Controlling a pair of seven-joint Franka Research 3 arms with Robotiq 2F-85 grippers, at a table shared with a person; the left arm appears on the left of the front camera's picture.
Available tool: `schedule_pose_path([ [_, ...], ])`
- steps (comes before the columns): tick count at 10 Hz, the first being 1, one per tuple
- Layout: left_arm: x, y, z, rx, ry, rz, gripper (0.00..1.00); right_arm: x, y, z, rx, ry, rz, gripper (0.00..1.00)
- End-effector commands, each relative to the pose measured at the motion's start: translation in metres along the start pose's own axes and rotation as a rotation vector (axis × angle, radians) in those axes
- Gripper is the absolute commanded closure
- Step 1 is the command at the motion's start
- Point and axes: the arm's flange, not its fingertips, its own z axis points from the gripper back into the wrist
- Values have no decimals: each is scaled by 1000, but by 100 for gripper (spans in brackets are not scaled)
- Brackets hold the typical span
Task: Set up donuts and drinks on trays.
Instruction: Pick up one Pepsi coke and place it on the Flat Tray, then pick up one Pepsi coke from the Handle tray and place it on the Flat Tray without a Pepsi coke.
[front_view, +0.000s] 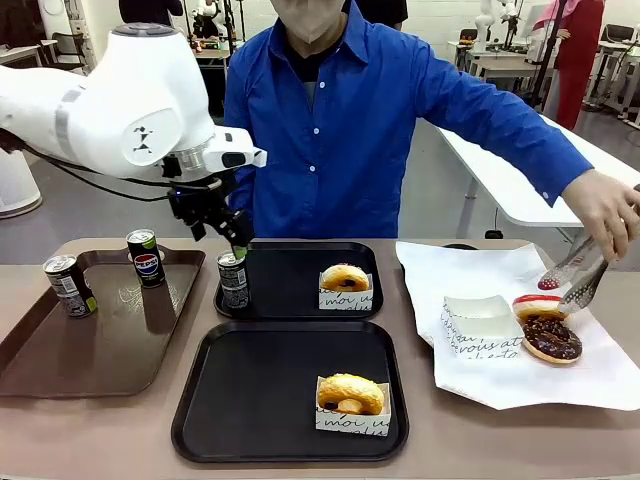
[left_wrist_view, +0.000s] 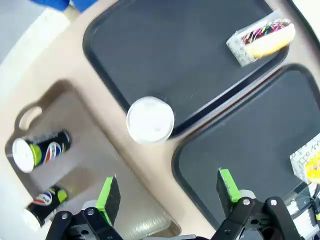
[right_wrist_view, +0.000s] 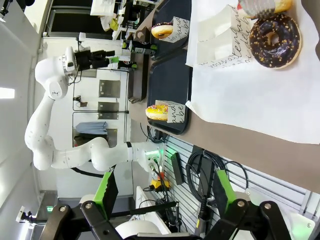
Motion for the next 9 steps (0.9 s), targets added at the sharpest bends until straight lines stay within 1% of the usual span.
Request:
schedule_pose_path([
  [1, -25, 2, -1, -8, 20, 78, 0, 2, 2, -1, 27, -18, 16, 0],
  [4, -56, 9, 15, 13, -6, 95, 0, 2, 2, -1, 27, -18, 16, 0],
  [5, -31, 5, 0, 4, 25, 61, 0, 2, 2, -1, 27, -18, 16, 0],
  [9, -31, 5, 0, 4, 25, 61, 0, 2, 2, -1, 27, -18, 16, 0],
])
